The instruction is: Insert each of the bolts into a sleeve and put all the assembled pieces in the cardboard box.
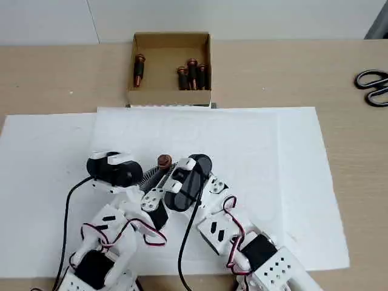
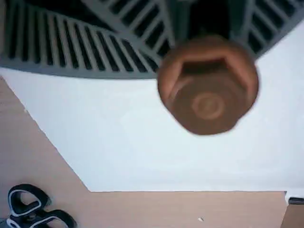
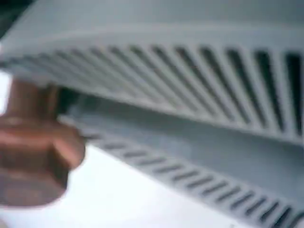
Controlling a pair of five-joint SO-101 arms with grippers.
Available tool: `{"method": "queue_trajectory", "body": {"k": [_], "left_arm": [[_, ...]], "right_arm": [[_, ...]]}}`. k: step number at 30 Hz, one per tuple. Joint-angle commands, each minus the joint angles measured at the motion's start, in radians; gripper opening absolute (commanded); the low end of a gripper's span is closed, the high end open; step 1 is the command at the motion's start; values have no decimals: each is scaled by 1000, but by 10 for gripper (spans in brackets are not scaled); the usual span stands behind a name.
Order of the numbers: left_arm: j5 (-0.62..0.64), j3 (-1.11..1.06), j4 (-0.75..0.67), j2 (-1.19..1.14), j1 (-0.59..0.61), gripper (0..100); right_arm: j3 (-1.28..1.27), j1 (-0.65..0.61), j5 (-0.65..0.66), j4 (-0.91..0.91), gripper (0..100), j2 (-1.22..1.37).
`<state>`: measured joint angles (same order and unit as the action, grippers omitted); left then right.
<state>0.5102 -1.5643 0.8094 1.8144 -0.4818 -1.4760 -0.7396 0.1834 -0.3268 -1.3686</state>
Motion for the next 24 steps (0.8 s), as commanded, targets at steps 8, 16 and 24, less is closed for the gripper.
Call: {"method": "queue_trajectory", "body": {"k": [8,16,24], "left_arm": [[-12,-41,15,-2,-26,8],[-12,-41,15,-2,11,169],[-12,-33,15,-2,23,180]], "right_arm": [[117,15,5,28,3,-19],[114,15,3,27,3,-19],[83,15,3,30,3,-18]]}}
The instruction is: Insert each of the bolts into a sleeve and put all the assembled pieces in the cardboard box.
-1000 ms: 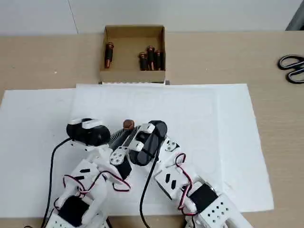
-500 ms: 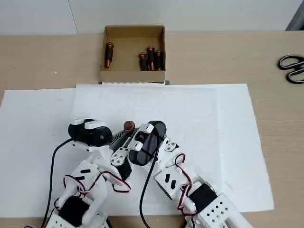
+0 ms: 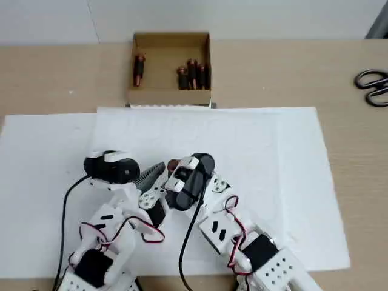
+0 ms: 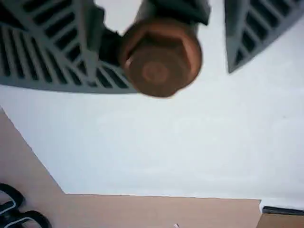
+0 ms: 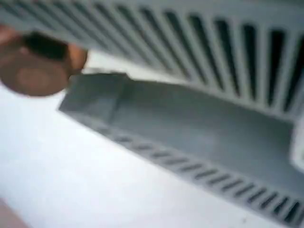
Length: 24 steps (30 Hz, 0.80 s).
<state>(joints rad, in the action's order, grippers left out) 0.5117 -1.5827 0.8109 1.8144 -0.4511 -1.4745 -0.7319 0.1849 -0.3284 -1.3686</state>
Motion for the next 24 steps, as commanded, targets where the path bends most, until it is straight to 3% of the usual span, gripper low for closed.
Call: {"method": "queue_trajectory", "body": {"k": [1,15,24], "left_arm": [[-14,-15,14,-2,-8,180],[-15,145,14,-5,-2,182],[-74,196,-5,-3,112,172]], "right_arm": [[81,7,2,31,3,-18],[14,12,2,36,3,-18],[9,13,2,28,3,-18]]}}
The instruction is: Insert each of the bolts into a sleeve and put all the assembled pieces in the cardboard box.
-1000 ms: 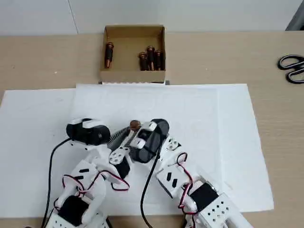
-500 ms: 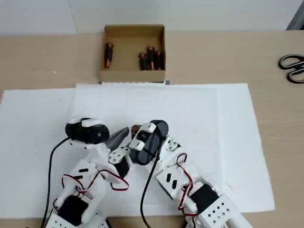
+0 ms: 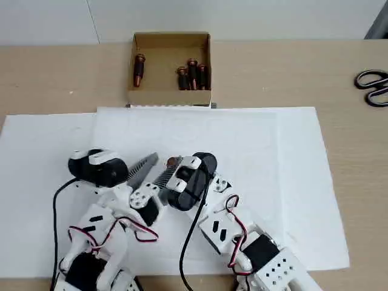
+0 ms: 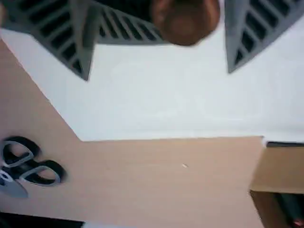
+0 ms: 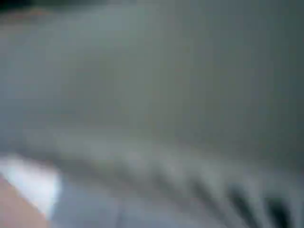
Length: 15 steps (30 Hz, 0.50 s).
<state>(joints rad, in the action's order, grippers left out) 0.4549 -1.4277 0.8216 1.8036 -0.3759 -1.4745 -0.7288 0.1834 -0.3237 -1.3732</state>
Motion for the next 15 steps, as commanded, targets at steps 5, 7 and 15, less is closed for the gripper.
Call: {"method": "queue_trajectory", "body": {"k": [5,7,15], "left_arm": [[-52,36,-41,8,107,0],[-54,25,-35,6,129,10],[-207,-242,-52,9,270,7]], "right_arm": [[9,10,5,24,3,-13],[9,12,8,22,3,-13],[11,119,5,22,3,-13]]}}
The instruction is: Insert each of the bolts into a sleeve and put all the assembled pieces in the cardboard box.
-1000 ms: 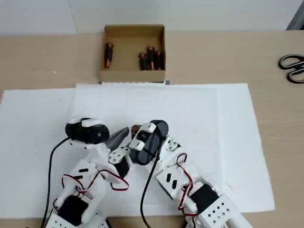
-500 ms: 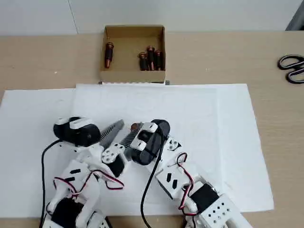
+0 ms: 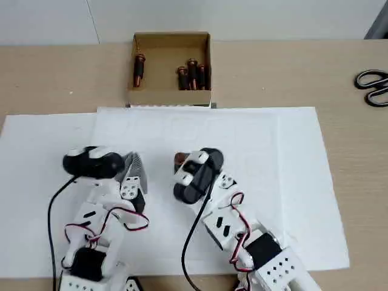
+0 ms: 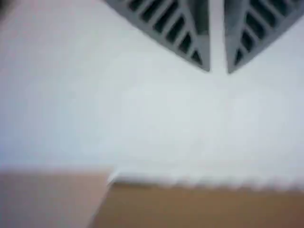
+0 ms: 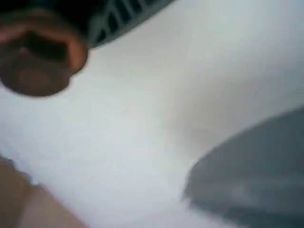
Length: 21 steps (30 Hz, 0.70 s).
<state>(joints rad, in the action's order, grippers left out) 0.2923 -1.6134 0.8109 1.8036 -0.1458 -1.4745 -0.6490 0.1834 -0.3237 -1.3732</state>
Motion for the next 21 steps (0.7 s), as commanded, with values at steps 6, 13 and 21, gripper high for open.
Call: {"method": "queue_trajectory", "body": {"k": [6,13,21], "left_arm": [[-109,-68,-18,3,63,7],[-155,-68,63,8,64,7],[-201,-67,69,8,57,7]], "right_arm": [[9,97,3,21,3,-13],[0,209,-28,-96,3,-15],[-5,300,-81,-96,3,-15]]}}
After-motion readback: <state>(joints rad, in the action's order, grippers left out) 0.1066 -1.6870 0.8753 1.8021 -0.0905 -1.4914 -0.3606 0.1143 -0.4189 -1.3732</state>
